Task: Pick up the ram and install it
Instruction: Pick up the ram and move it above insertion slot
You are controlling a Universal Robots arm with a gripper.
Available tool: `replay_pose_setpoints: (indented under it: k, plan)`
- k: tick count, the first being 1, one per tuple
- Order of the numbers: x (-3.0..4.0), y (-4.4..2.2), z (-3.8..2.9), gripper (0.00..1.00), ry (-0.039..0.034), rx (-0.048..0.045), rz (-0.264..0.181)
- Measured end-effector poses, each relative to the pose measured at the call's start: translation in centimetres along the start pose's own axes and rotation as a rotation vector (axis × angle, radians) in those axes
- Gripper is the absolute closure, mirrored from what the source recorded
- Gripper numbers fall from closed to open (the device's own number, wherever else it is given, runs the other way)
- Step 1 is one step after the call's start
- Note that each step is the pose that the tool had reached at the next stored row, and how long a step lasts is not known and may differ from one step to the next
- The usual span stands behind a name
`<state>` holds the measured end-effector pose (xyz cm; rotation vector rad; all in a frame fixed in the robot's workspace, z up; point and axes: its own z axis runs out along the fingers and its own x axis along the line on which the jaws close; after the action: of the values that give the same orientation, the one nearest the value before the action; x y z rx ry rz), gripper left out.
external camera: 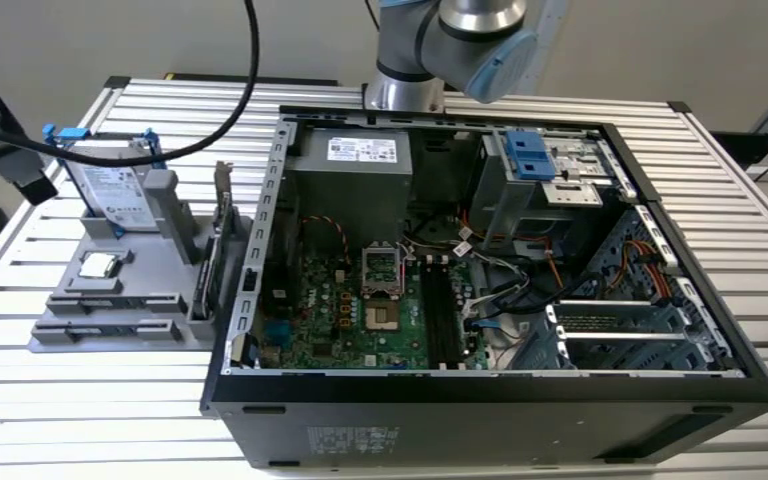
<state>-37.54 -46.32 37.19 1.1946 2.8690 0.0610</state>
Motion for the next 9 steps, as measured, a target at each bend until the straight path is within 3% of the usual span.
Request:
replay_pose_setpoints:
  k: [9]
  plan:
    - [0.08, -0.08, 0.1, 1.0, -0.0057, 0.0018, 0.116]
